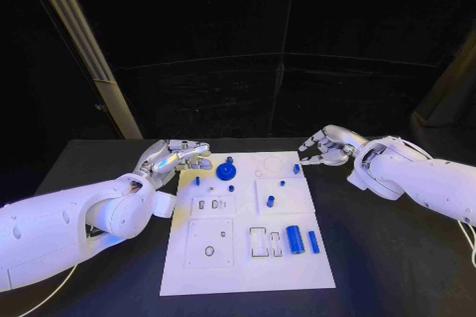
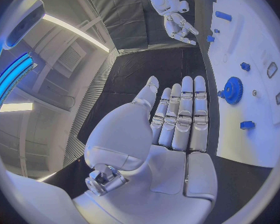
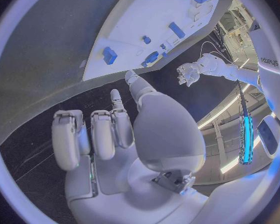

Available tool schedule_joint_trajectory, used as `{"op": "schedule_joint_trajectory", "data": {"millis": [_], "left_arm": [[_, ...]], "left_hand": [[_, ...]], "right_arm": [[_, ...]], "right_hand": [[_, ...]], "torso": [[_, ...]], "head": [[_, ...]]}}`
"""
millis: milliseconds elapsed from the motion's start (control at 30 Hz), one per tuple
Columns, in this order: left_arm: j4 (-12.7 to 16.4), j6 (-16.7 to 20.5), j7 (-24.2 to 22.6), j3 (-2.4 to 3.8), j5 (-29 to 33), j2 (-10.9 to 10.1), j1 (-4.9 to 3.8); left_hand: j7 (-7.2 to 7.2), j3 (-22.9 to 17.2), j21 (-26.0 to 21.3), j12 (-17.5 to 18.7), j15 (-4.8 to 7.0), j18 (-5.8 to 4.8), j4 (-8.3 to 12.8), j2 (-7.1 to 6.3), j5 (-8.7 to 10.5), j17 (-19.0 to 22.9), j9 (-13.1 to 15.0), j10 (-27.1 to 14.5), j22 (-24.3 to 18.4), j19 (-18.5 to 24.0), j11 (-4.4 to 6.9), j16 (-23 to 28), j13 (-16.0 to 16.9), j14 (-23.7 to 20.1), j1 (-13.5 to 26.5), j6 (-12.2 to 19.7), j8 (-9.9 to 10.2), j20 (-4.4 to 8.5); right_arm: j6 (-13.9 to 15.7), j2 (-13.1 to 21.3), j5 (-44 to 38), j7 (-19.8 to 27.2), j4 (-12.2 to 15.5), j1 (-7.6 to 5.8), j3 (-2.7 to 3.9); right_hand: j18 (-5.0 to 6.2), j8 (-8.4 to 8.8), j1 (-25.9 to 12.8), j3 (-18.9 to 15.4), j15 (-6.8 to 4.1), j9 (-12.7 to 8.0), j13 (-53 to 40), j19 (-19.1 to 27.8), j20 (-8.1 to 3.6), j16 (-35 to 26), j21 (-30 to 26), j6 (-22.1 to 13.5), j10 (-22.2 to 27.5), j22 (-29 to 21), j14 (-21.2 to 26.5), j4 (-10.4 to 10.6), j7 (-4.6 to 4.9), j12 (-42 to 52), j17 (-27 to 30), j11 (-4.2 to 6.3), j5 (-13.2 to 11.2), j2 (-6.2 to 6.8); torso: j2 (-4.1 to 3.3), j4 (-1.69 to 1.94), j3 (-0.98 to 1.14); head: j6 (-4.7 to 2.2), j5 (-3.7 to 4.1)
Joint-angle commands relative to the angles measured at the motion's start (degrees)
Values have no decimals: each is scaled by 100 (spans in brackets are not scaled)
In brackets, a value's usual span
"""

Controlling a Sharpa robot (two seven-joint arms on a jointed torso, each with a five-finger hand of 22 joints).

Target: Assemble the parts on the task board

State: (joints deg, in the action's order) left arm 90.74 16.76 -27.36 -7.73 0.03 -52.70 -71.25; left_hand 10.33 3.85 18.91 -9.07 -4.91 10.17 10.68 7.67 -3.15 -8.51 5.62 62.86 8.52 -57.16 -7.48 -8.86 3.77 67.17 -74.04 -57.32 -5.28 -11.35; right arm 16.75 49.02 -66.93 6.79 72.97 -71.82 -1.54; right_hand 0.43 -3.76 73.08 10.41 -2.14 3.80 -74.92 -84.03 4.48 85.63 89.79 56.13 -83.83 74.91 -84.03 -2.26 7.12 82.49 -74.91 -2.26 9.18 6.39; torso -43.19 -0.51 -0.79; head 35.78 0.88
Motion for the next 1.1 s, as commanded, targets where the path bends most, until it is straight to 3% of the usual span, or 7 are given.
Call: {"op": "schedule_joint_trajectory", "data": {"millis": [33,233,367,700,1100], "left_arm": [[-14,-84,-78,5,-24,19,-8],[-35,-88,-79,5,-24,35,-7],[-48,-93,-81,5,-24,46,-6],[-78,-104,-81,4,-24,60,-4],[-107,-110,-74,4,-24,77,-2]], "left_hand": [[-5,-3,-4,35,-22,25,24,48,-15,-5,-2,22,-6,26,-3,27,-1,35,-10,-30,22,8],[-5,-3,-4,35,-22,25,24,48,-15,-5,-2,22,-6,26,-3,27,-1,35,-10,-30,22,8],[-5,-3,-4,35,-22,25,24,48,-15,-5,-2,22,-6,26,-3,27,-1,35,-10,-30,22,8],[-5,-3,-4,35,-22,25,24,48,-15,-5,-2,22,-6,26,-3,27,-1,35,-10,-30,22,8],[-7,-3,-2,42,-22,25,36,50,-15,-8,-2,24,-7,27,-3,35,-3,35,-11,-33,28,9]], "right_arm": [[-107,-24,153,153,-83,12,0],[-171,-89,141,110,-179,141,0],[-155,-171,135,99,-271,197,0],[-142,-353,116,83,-463,265,0],[-253,-504,-88,29,-608,346,1]], "right_hand": [[-22,32,-12,-22,7,-12,-810,-544,-15,-26,-18,-104,-172,1426,-390,-47,10,-34,-630,-17,-27,31],[-20,33,-20,-38,13,-14,-803,-538,-11,-31,-23,-145,-167,1417,-388,-64,15,-43,-624,-21,-31,36],[-19,33,-23,-43,14,-14,-799,-535,-9,-32,-25,-159,-163,1412,-388,-70,17,-48,-624,-23,-32,37],[-20,27,-30,-42,20,-12,-811,-538,-4,-25,-22,-179,-171,1417,-392,-75,22,-36,-639,-26,-28,7],[-28,-23,-42,-20,21,15,-848,-560,5,-9,-6,-71,-196,1452,-401,-123,10,6,-674,-19,31,-126]], "torso": [[-2,8,-7],[5,5,-15],[2,12,-5],[2,16,-12],[5,14,-14]], "head": [[13,11],[20,16],[29,12],[46,22],[84,41]]}}
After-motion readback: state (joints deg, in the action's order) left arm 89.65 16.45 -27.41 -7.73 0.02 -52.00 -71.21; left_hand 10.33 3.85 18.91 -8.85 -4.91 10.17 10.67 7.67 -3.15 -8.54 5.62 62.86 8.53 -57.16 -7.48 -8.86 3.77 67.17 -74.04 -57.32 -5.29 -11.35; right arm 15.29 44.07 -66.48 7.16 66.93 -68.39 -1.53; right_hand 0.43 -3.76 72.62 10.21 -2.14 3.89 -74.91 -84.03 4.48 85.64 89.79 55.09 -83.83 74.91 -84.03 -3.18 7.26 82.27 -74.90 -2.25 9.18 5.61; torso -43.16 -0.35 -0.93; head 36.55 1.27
